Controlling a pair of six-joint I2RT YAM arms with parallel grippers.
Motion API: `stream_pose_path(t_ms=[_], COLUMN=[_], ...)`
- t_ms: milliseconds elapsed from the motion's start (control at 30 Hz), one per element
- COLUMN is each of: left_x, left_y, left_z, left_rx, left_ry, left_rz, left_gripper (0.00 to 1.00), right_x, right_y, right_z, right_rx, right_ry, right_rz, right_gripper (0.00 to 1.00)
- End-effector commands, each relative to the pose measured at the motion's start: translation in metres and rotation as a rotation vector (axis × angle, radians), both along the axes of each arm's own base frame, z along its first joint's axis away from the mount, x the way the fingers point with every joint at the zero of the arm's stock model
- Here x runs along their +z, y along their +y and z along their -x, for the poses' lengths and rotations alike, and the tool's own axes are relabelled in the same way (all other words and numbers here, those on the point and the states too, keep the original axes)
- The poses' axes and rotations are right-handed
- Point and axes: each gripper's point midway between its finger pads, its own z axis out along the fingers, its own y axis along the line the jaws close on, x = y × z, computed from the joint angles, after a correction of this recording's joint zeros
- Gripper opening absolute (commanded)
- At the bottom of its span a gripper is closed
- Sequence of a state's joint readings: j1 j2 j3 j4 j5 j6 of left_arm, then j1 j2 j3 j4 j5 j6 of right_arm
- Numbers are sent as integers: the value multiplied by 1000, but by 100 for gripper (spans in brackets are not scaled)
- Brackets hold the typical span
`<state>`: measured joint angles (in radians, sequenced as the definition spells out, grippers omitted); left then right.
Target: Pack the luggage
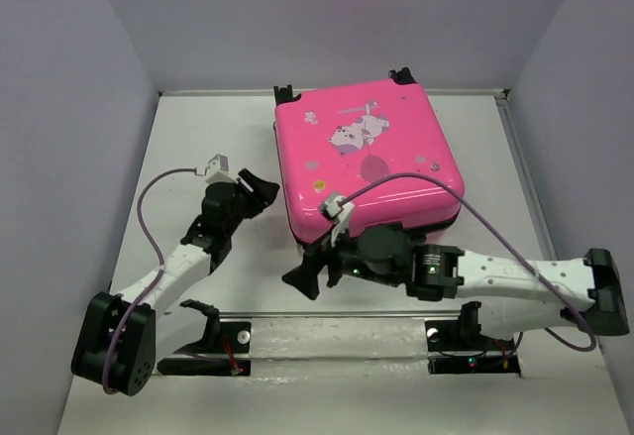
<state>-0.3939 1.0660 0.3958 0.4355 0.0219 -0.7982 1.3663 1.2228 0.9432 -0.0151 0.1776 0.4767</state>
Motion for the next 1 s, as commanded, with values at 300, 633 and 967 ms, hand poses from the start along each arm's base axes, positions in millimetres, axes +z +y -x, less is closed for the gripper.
stream_pose_path(t_ms=[300,633,967], left_x=[146,141,139], left_y=[13,-28,-53], left_z=[-114,-238,-276], left_rx=[2,-159,-203], left_ry=[-208,-68,-54], left_rz=[163,126,144], left_gripper=[99,99,99], right_x=[93,67,2], right_y=[-259,-319,-346], right_z=[-242,-234,-201], right_rx=[-878,-1029,-1153], right_ry=[-134,-120,-12], right_rz=[-73,-61,-26], right_gripper=[100,100,100])
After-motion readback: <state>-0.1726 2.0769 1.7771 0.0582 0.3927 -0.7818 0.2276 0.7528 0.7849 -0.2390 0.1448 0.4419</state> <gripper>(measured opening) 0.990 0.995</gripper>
